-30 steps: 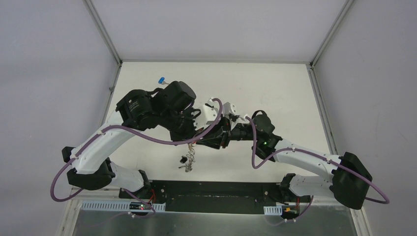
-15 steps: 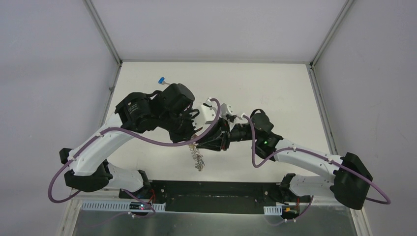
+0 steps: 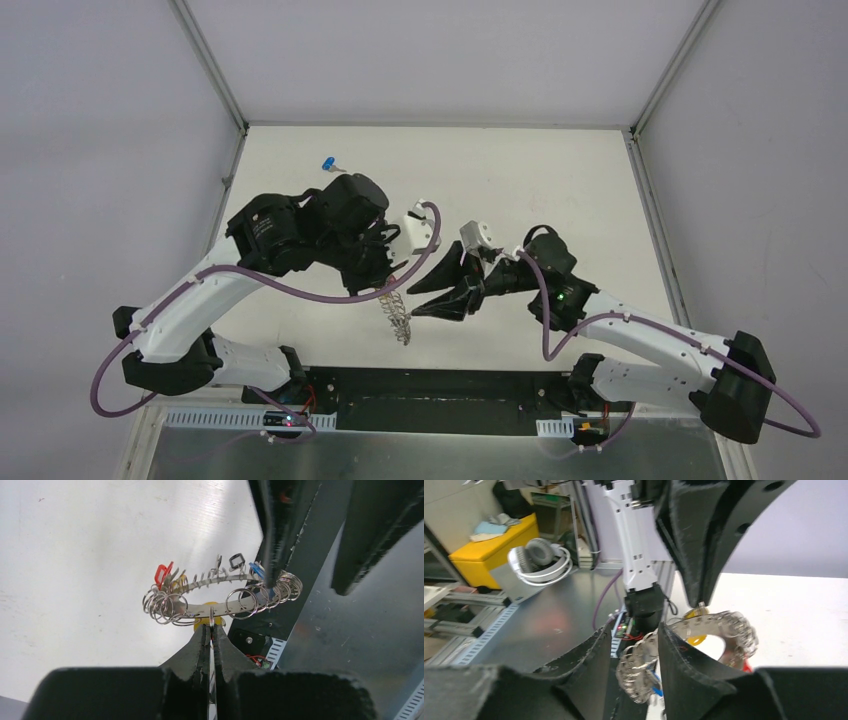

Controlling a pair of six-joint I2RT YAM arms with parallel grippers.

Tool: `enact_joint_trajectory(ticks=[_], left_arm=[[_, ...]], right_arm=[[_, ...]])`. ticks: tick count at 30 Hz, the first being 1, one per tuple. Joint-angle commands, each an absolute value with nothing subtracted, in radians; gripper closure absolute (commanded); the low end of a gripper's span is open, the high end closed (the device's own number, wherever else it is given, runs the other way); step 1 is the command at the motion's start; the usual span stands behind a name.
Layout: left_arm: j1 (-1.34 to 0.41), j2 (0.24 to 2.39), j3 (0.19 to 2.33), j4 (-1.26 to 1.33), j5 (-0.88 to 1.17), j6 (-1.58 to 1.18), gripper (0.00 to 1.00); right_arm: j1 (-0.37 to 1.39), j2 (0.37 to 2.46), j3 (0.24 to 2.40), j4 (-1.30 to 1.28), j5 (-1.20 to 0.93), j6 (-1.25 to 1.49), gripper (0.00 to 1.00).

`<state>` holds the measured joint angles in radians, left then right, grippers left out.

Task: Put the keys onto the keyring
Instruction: Adjust the keyring.

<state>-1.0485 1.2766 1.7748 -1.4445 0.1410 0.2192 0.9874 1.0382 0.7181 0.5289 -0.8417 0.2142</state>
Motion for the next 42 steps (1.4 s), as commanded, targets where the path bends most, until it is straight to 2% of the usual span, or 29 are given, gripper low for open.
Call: enact_joint_trajectory(ticks=[1, 11, 17, 20, 32, 33, 35, 38, 42], left_arm=[[-1.059, 1.242, 1.759, -1.349, 0.208, 0.232, 1.00], [-1.058, 1.241, 1.730, -1.312, 0.280, 0.233, 1.00], [-1.059, 1.236, 1.719, -1.291, 0.292, 0.229, 1.00], [-1.058, 1.237, 1.715, -1.288, 0.296, 0.229, 1.00], [-1.060, 1.206, 1.701, -1.270, 0.264, 0.215, 1.00], [-1.059, 1.186, 1.676, -1.233, 0.257, 0.200, 0.79], [-1.060, 1.152, 1.644, -1.191, 0.248, 0.185, 0.69], [-1.060, 1.089, 1.574, -1.122, 0.235, 0.160, 0.63], [-1.059, 0.967, 1.438, -0.986, 0.219, 0.129, 0.62]], right_arm=[[0.992, 1.034, 0.761, 0.499, -0.678, 0.132, 0.57], [0.993, 1.148, 0.786, 0.604, -0.690, 0.165, 0.61], [0.992, 1.171, 0.789, 0.613, -0.720, 0.169, 0.79], [0.992, 1.176, 0.788, 0.618, -0.732, 0.170, 0.99], [0.992, 1.128, 0.750, 0.575, -0.691, 0.143, 1.00], [0.993, 1.110, 0.747, 0.575, -0.674, 0.144, 1.00], [0.993, 1.099, 0.743, 0.576, -0.663, 0.147, 1.00], [0.993, 1.079, 0.733, 0.577, -0.648, 0.153, 1.00], [0.993, 1.049, 0.717, 0.577, -0.627, 0.164, 1.00]])
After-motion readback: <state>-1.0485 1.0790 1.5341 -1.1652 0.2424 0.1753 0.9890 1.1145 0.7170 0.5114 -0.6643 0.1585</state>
